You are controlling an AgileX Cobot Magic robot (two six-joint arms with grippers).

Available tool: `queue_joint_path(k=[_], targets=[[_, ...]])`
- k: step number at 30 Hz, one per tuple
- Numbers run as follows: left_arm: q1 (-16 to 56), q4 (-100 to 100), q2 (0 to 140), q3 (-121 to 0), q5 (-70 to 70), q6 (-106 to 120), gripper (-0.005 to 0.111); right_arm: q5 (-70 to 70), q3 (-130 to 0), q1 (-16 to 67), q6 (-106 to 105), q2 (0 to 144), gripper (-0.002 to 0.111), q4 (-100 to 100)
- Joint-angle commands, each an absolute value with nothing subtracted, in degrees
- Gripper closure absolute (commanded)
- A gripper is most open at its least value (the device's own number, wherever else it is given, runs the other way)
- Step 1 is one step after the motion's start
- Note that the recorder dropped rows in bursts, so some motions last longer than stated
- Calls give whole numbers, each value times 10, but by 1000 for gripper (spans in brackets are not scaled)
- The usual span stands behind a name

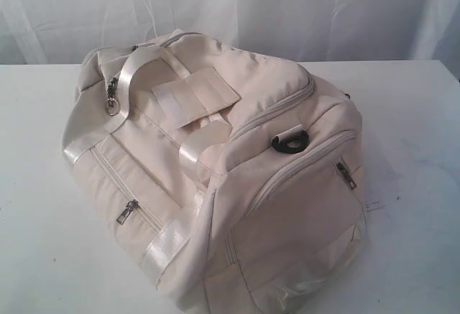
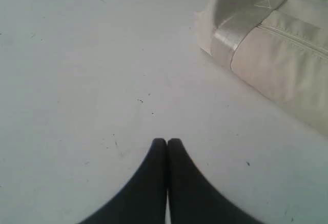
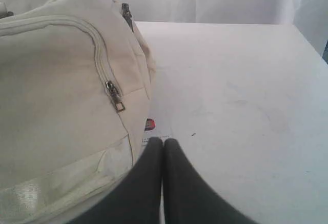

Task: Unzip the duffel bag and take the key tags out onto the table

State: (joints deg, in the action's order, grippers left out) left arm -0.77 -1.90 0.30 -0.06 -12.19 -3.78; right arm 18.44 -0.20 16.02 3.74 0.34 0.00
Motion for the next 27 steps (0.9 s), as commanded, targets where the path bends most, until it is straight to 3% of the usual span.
queue_joint_path(k=[1, 20, 27], targets=[[-10, -25, 0, 0, -121, -36, 106, 179, 0, 161, 37, 0, 108, 0], [-10, -25, 0, 0, -69, -28, 106, -60, 0, 161, 62, 0, 108, 0], [-10, -25, 0, 0, 218, 0, 106, -241, 0, 161, 208, 0, 108, 0]])
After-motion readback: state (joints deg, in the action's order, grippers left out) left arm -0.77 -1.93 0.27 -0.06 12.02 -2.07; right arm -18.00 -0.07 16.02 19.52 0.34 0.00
